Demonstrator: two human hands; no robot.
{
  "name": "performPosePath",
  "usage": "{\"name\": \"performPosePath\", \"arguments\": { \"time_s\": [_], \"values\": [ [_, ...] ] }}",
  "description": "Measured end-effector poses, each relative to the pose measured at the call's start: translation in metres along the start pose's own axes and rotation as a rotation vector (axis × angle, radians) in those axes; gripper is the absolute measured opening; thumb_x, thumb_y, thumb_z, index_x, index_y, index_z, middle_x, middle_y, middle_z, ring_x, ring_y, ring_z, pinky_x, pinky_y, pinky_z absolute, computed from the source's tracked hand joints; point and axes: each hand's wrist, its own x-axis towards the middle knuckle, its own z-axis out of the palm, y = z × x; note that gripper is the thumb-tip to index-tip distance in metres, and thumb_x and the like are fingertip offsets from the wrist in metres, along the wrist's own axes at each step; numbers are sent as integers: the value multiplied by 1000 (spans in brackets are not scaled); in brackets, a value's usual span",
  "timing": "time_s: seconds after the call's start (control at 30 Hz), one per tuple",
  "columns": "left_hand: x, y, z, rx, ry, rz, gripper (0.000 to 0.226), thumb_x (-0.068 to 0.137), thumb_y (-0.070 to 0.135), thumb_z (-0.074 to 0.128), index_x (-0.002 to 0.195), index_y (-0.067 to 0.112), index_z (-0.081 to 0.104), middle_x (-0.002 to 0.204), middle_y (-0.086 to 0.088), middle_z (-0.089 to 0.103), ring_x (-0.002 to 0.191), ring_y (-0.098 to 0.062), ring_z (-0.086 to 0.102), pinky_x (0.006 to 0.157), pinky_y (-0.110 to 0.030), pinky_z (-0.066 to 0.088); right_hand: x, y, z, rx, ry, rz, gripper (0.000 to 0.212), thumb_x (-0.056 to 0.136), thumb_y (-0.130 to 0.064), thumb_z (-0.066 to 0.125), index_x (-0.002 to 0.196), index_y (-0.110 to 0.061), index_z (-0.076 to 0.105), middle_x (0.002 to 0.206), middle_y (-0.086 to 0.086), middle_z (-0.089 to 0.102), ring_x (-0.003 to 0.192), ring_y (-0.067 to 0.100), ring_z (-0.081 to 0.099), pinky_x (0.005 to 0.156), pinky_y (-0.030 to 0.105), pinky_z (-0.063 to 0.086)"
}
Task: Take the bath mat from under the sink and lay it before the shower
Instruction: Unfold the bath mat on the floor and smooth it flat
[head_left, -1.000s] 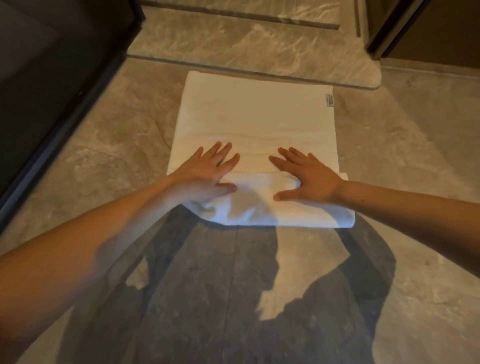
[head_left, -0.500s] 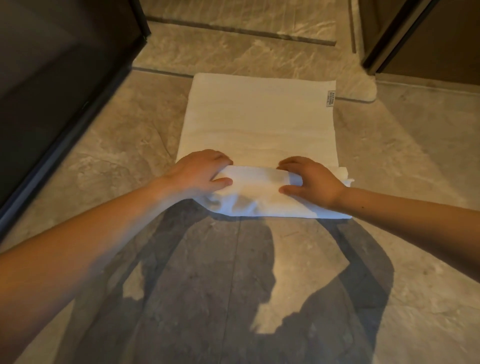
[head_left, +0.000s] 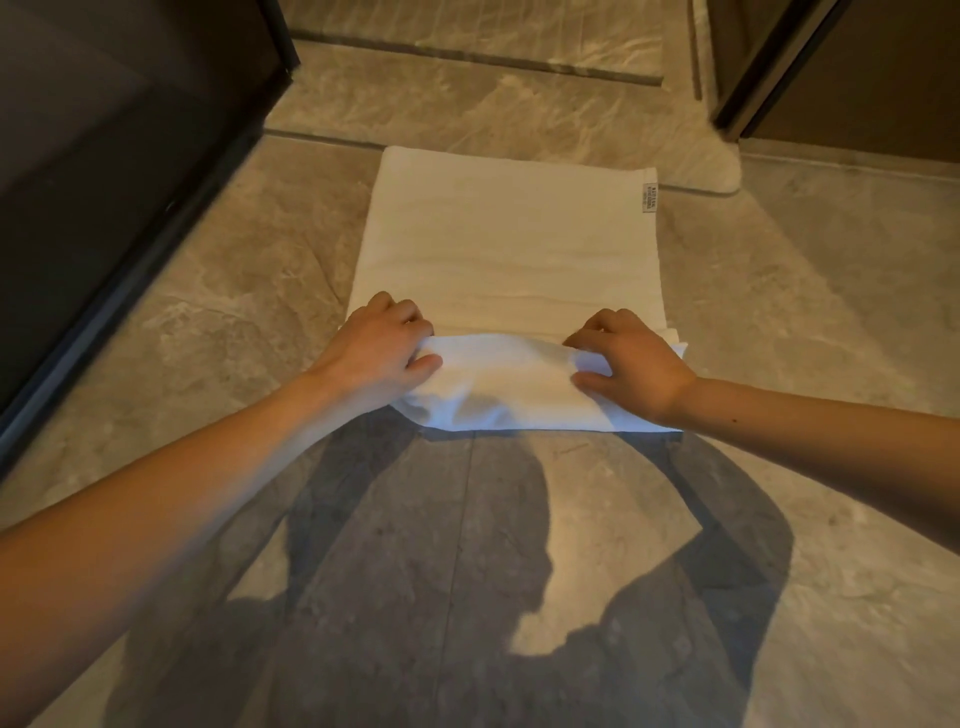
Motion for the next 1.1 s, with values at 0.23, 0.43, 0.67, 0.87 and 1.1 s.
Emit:
{"name": "performPosePath", "arguments": {
  "time_s": [0.23, 0.43, 0.67, 0.87, 1.1],
  "values": [
    [-7, 4, -4, -110, 36, 60, 20, 86, 29, 66, 95, 12, 72, 103, 2, 63, 98, -22, 45, 84, -35, 39, 4, -5, -3, 7, -23, 63, 30, 88, -22, 69, 114, -9, 68, 105, 14, 58, 104, 30, 46, 88, 39, 40],
    [-21, 7, -21, -294, 32, -29, 16, 83, 34, 72, 86, 19, 74, 78, -4, 65, 80, -18, 57, 67, -36, 47, -10, -4, -14, 301, 37, 60, 9, 87, -17, 70, 86, -7, 71, 78, 11, 67, 70, 24, 58, 64, 29, 43],
    [-53, 22, -21, -246, 15, 105, 19, 77, 35, 75, 64, 23, 68, 52, 13, 45, 67, -5, 42, 84, -32, 46, -33, -1, -4, 300, -28, -44, 11, 84, -15, 72, 94, -20, 69, 90, -6, 67, 85, 11, 62, 72, 15, 43],
    [-71, 22, -13, -166, 27, 154, 39, 82, 40, 62, 59, 9, 63, 48, -2, 49, 60, -20, 46, 92, -27, 43, -33, 5, 3, 4, -159, -121, 53, 86, -34, 70, 136, -25, 54, 130, 1, 57, 121, 21, 46, 93, 30, 37],
    [-67, 21, -11, -103, -60, 129, 30, 84, 35, 71, 65, 14, 61, 53, 0, 47, 65, -19, 47, 67, -38, 48, -36, 13, 6, 144, -272, 37, 35, 90, -34, 66, 122, -20, 66, 125, -3, 66, 115, 16, 58, 90, 23, 40]
  ]
}}
